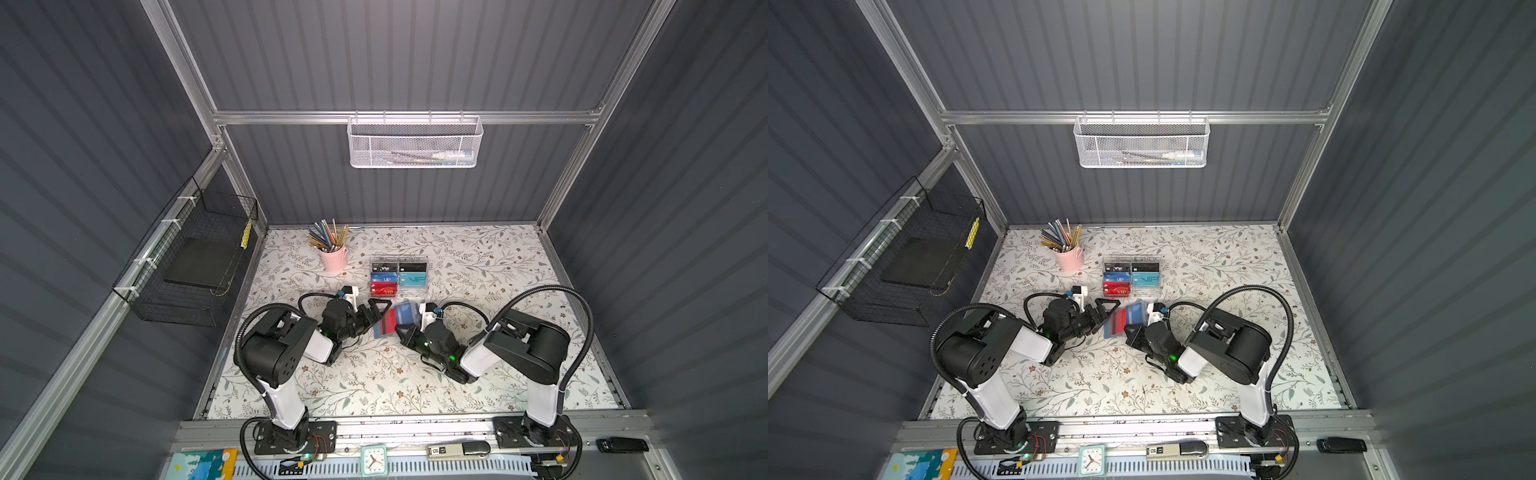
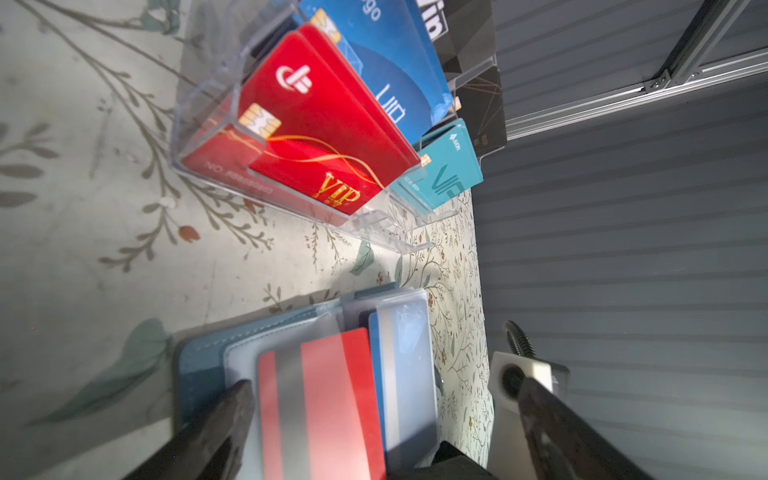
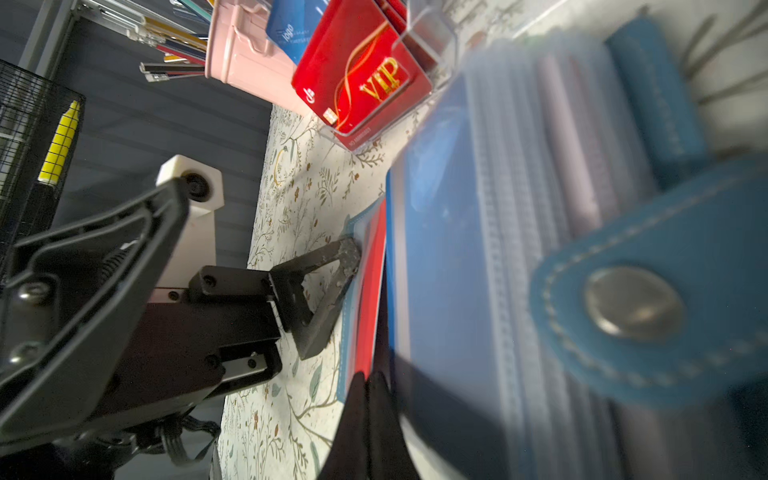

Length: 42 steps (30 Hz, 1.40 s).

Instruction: Take the credit cards out of the card holder

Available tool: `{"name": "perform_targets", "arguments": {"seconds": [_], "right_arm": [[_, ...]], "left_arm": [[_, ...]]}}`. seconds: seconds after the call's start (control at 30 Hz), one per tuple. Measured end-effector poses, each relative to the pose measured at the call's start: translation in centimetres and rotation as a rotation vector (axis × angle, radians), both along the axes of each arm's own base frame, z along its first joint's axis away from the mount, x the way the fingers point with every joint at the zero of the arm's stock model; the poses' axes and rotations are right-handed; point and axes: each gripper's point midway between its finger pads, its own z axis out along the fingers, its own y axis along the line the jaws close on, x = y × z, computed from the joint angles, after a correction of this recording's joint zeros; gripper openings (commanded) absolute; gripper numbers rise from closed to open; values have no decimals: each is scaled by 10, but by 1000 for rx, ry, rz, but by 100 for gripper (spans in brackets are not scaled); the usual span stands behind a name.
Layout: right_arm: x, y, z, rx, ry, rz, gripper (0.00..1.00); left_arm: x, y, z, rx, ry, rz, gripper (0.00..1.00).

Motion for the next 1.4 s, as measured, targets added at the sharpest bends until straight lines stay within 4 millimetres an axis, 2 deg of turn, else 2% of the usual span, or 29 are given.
{"name": "perform_targets", "arguments": {"seconds": [0.17,0.43,0.73,1.1,1.2,1.4], "right_arm": [[-1,3,10,-53,-25,34,0],[0,6,13,-188,-52,85,0],[5,2,32,-300,-118,108,0],[15,-16,38,-344,-115,91,0],[14,-15,35,-339,-99,107,12],[9,-3,26,-310,-52,155,23]], "left_arm": [[0,0,0,-1,0,-2,100],[-1,0,0,4,8,-3,100],[-3,4,1,41,64,1,100],[-7,10,0,86,120,10,100],[-6,10,0,89,124,8,100],[-5,9,0,82,117,6,100]]}}
